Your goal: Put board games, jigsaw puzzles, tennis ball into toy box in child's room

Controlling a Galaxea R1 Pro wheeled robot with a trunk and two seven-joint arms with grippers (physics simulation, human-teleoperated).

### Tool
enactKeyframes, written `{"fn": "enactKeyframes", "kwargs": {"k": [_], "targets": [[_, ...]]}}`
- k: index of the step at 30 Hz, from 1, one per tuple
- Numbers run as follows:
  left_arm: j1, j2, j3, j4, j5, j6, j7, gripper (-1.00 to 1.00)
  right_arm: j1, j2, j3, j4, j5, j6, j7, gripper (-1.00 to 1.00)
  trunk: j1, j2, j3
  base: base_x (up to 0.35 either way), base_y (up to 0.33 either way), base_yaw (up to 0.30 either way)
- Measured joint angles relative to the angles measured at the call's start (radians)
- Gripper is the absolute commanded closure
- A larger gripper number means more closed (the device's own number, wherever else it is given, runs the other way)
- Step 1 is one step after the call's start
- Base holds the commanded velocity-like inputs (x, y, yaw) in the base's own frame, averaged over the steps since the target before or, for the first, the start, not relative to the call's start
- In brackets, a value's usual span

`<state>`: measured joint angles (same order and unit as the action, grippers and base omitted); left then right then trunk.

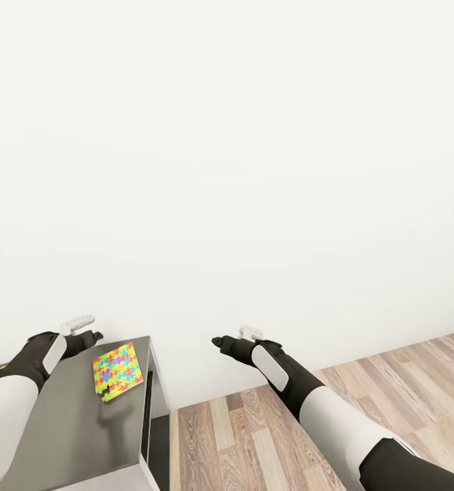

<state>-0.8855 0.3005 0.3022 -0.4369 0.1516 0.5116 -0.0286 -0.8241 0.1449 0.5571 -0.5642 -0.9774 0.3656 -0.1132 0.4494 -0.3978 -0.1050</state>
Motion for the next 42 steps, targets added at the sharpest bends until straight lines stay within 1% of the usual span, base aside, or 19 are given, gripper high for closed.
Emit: {"fn": "enactKeyframes", "kwargs": {"k": [6, 13, 18, 36, 42], "targets": [[0.000, 0.002, 0.001, 0.001, 0.003, 0.025, -0.001, -1.00, 0.000, -0.001, 0.001, -0.004, 0.000, -0.001, 0.008, -1.00, 0.000, 0.000, 0.000, 0.000, 0.000, 0.000], [0.000, 0.002, 0.004, 0.033, 0.005, 0.034, 0.000, -1.00, 0.000, -0.004, 0.006, -0.058, 0.000, -0.002, 0.066, -1.00, 0.000, 0.000, 0.000, 0.000, 0.000, 0.000], [0.000, 0.001, 0.004, 0.046, 0.005, 0.035, 0.003, -1.00, 0.000, -0.005, 0.008, -0.078, 0.001, -0.001, 0.087, -1.00, 0.000, 0.000, 0.000, 0.000, 0.000, 0.000], [0.000, 0.001, 0.005, 0.059, 0.003, 0.029, 0.003, -1.00, 0.000, -0.005, 0.006, -0.086, -0.002, 0.002, 0.096, -1.00, 0.000, 0.000, 0.000, 0.000, 0.000, 0.000], [0.000, -0.001, 0.003, 0.059, 0.001, 0.027, 0.002, -1.00, 0.000, -0.005, 0.006, -0.084, -0.003, 0.003, 0.096, -1.00, 0.000, 0.000, -0.004, 0.000, 0.000, 0.000]]}}
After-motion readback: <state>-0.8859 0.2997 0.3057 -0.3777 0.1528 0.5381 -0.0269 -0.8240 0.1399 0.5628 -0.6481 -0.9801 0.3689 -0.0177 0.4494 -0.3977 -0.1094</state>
